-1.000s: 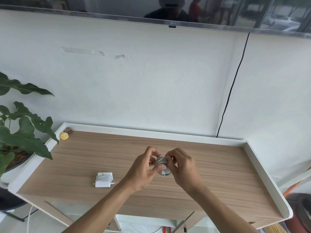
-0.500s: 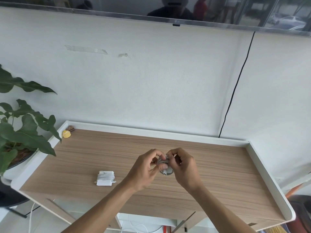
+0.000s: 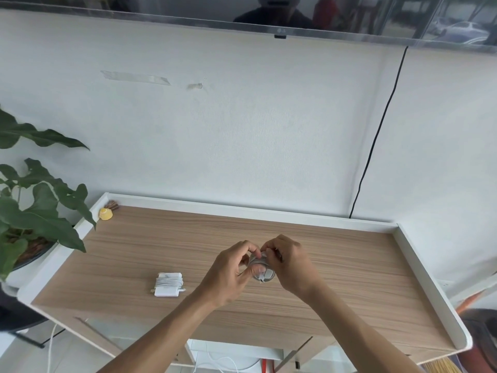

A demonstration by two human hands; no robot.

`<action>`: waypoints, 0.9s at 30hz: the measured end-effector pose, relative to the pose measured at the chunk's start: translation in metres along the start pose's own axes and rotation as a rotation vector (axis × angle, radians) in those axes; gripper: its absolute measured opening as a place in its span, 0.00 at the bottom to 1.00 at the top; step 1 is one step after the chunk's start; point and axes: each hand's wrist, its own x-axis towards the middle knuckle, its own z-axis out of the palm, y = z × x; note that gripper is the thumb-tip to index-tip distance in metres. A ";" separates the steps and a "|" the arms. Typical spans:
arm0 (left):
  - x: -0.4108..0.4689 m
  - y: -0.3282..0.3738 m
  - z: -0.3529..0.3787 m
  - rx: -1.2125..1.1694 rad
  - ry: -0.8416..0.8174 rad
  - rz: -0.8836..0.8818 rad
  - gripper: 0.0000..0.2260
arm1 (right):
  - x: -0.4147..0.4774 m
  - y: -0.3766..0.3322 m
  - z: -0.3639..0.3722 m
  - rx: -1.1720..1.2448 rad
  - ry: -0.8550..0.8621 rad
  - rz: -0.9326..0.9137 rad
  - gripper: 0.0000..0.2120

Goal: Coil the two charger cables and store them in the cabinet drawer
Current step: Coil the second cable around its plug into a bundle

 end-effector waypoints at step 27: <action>0.007 -0.004 -0.010 0.179 -0.031 0.034 0.12 | 0.009 0.002 -0.005 0.057 -0.083 -0.030 0.07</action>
